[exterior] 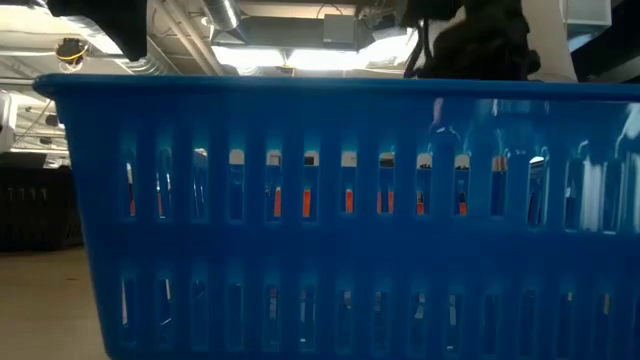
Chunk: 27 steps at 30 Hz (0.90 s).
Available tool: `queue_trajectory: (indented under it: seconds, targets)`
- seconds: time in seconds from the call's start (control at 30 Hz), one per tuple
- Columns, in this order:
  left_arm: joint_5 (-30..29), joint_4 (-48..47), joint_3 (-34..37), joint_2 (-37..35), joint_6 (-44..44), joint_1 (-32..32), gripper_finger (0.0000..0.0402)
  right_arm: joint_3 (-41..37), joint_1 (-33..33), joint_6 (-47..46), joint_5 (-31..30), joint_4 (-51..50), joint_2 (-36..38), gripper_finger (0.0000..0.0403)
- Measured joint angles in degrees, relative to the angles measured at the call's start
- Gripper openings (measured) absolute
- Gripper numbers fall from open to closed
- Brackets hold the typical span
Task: Stack baskets by color
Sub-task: Stack the right black basket on top of the left black basket
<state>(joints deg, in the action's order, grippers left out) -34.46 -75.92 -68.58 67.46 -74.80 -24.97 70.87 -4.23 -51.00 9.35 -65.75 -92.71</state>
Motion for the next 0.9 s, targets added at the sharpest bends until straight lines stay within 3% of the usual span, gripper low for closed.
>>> queue_trajectory:
  seconds: [0.4, 0.9]
  targets:
    - [0.0, 0.0, 0.0, 0.0, 2.0, 0.0, 0.0069, 0.0, 1.3, 0.7, -2.1, -2.0, -7.7, 0.0149]
    - [1.1, 0.1, 0.0, 0.0, 1.9, 0.0, 0.0069, -0.1, 5.0, 10.9, -3.7, 0.2, -15.2, 0.0149]
